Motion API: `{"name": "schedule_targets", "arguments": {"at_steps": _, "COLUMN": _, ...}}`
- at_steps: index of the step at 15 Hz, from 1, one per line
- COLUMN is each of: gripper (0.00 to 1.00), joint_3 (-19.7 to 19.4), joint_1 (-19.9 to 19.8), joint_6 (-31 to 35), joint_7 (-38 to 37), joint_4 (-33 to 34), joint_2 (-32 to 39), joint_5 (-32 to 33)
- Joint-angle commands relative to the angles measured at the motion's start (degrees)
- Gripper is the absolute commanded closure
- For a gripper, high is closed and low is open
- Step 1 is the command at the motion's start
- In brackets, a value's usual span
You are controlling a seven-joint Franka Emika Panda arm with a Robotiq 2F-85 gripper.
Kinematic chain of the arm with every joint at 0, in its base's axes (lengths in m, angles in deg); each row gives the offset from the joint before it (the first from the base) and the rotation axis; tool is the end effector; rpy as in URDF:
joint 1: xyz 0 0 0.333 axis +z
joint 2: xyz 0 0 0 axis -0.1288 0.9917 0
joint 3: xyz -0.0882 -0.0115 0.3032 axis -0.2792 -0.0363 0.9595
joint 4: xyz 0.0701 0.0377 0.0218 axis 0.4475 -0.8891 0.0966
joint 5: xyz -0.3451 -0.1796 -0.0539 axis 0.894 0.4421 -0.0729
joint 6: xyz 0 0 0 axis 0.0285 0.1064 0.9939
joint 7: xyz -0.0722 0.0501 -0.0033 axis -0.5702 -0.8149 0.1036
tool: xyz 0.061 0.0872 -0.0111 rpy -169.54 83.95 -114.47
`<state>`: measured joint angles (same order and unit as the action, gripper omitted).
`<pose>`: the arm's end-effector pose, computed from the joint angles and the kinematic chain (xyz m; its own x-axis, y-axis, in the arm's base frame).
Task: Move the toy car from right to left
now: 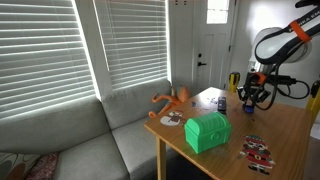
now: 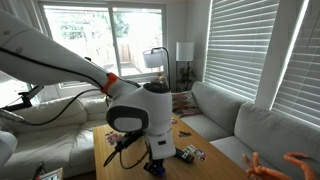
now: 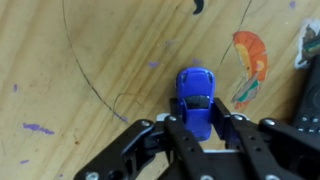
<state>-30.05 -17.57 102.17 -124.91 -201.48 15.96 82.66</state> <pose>0.4830 -0.1745 0.3549 0.4950 -0.8673 -0.0523 -0.8682 -0.4913 -0.0700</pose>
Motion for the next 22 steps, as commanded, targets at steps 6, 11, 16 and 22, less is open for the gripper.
{"name": "schedule_targets", "arguments": {"at_steps": 6, "gripper": 0.90, "joint_3": 2.88, "joint_1": 2.70, "joint_6": -0.89, "joint_7": -12.46, "joint_4": -1.86, "joint_2": 0.67, "joint_5": 0.23}}
{"name": "schedule_targets", "arguments": {"at_steps": 11, "gripper": 0.90, "joint_3": 3.92, "joint_1": 3.74, "joint_6": -1.85, "joint_7": -17.21, "joint_4": -2.06, "joint_2": 0.64, "joint_5": -0.72}}
{"name": "schedule_targets", "arguments": {"at_steps": 16, "gripper": 0.90, "joint_3": 5.12, "joint_1": 4.82, "joint_6": -3.16, "joint_7": -20.19, "joint_4": -2.63, "joint_2": 0.37, "joint_5": -1.95}}
{"name": "schedule_targets", "arguments": {"at_steps": 22, "gripper": 0.35, "joint_3": 5.70, "joint_1": 5.42, "joint_6": -3.10, "joint_7": -20.83, "joint_4": -3.09, "joint_2": -0.46, "joint_5": -1.24}}
